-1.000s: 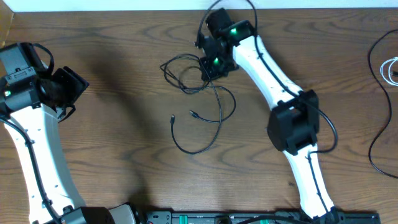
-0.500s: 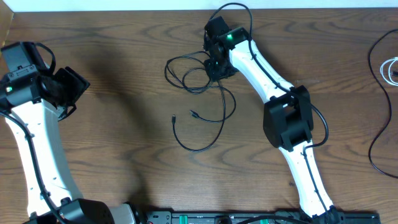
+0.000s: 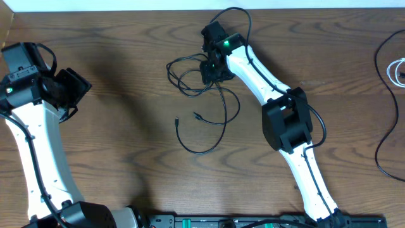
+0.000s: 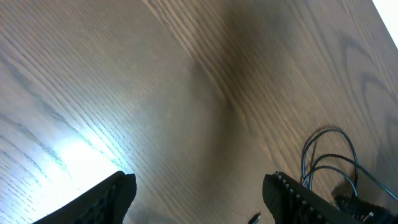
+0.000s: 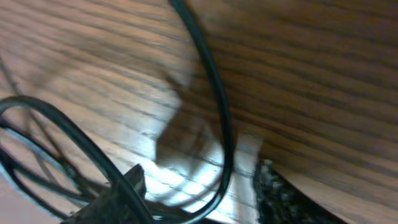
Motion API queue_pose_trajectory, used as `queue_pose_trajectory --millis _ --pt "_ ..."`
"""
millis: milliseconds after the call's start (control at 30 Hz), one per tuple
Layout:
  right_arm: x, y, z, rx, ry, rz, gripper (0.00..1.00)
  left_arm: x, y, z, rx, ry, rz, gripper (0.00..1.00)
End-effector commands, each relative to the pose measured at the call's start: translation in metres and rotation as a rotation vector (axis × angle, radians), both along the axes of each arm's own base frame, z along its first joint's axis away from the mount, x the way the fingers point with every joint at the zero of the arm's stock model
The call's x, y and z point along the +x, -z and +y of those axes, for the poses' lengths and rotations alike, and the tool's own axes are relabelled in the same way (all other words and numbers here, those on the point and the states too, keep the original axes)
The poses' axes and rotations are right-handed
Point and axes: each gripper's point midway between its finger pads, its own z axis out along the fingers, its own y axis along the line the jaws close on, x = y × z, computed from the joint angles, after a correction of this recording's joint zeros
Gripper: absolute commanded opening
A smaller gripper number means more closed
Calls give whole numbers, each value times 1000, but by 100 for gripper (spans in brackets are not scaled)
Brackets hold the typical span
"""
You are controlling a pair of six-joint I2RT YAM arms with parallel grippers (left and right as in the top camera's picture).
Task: Untangle cables
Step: 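Grasp the remaining black cable bundle with the right gripper, then carry the black cable bundle to the far right edge and release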
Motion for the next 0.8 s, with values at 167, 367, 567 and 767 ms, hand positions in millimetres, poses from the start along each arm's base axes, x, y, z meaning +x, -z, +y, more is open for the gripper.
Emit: queue_pose_trajectory --millis 167,367,567,767 --pt "-3 32 -20 -223 90 -36 45 2 -1 2 3 -7 2 71" --pt "-17 36 -20 -353 30 -67 43 2 -1 2 2 -7 2 71" --pt "-22 43 -19 -365 19 -52 24 0 0 1 -1 -7 9 71" --pt "-26 45 -20 -274 -2 27 1 -1 1 1 -2 -7 12 71"
